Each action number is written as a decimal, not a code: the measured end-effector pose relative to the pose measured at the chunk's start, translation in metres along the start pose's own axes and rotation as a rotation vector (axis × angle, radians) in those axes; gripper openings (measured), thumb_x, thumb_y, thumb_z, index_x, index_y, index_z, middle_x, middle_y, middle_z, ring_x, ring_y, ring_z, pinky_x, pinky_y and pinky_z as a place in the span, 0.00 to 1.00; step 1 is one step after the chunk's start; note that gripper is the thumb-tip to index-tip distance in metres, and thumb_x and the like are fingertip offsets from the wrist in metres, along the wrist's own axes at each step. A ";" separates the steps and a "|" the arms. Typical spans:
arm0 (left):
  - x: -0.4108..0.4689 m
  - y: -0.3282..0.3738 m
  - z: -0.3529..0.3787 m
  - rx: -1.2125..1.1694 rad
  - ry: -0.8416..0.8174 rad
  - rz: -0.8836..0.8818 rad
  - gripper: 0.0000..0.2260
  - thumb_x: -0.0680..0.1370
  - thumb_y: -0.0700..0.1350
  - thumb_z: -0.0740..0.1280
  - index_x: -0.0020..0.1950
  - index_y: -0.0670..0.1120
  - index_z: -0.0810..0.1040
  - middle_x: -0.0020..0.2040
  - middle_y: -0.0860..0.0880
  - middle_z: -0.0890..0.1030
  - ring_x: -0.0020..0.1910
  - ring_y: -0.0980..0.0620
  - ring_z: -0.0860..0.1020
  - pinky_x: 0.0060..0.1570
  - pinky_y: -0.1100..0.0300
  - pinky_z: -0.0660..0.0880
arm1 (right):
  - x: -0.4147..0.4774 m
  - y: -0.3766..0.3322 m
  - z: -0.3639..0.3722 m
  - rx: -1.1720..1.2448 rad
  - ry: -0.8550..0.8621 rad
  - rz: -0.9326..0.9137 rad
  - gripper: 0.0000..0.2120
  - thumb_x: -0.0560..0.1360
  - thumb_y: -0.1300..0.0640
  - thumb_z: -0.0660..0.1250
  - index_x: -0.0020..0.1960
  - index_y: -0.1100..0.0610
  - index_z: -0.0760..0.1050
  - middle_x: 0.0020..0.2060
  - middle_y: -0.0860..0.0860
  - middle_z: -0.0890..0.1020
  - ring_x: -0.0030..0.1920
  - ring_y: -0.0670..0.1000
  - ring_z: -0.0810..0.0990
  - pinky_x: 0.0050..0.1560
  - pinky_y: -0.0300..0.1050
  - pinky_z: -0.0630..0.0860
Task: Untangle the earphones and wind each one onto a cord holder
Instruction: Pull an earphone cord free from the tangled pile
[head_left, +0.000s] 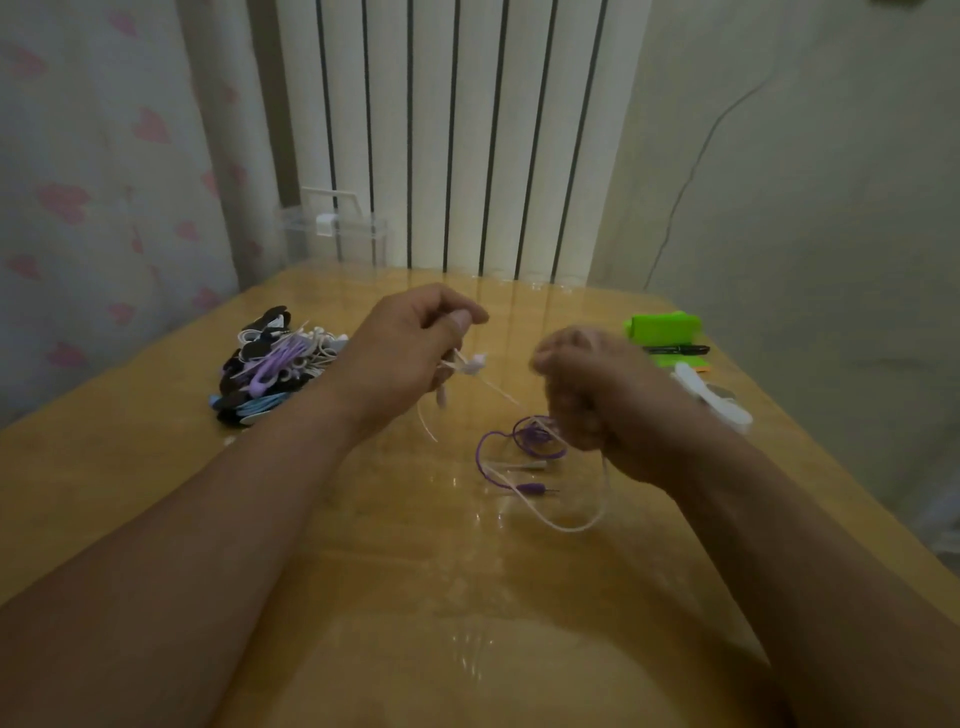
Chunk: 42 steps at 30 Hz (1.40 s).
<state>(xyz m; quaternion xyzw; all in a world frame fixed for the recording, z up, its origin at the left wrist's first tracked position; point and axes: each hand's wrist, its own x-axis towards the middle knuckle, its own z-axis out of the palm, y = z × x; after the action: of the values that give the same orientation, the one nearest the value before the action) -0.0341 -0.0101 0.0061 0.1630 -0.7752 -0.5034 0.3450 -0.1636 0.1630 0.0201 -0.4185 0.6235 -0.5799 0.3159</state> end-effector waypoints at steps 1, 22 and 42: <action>-0.002 0.002 0.001 0.018 -0.004 0.039 0.09 0.86 0.42 0.64 0.57 0.47 0.84 0.39 0.49 0.77 0.33 0.57 0.76 0.32 0.64 0.75 | 0.000 0.003 0.003 -0.192 -0.026 0.036 0.04 0.82 0.56 0.68 0.53 0.56 0.79 0.28 0.48 0.74 0.26 0.46 0.68 0.26 0.40 0.63; 0.008 -0.020 -0.026 0.839 0.386 0.020 0.10 0.83 0.51 0.67 0.64 0.53 0.76 0.60 0.48 0.77 0.61 0.45 0.76 0.63 0.42 0.74 | 0.002 -0.003 -0.007 0.170 0.075 -0.360 0.12 0.73 0.58 0.61 0.40 0.59 0.82 0.41 0.55 0.82 0.43 0.52 0.77 0.45 0.44 0.75; -0.006 0.018 -0.027 -0.264 -0.308 0.013 0.14 0.81 0.52 0.65 0.49 0.43 0.84 0.25 0.50 0.66 0.28 0.49 0.71 0.48 0.49 0.82 | -0.009 -0.008 -0.022 -0.541 -0.382 -0.003 0.37 0.70 0.22 0.63 0.72 0.40 0.75 0.67 0.35 0.79 0.69 0.38 0.76 0.69 0.46 0.71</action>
<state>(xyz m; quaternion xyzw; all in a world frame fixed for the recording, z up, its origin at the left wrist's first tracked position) -0.0095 -0.0166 0.0273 0.0325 -0.7472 -0.6174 0.2438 -0.1770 0.1814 0.0298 -0.5894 0.6839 -0.3045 0.3037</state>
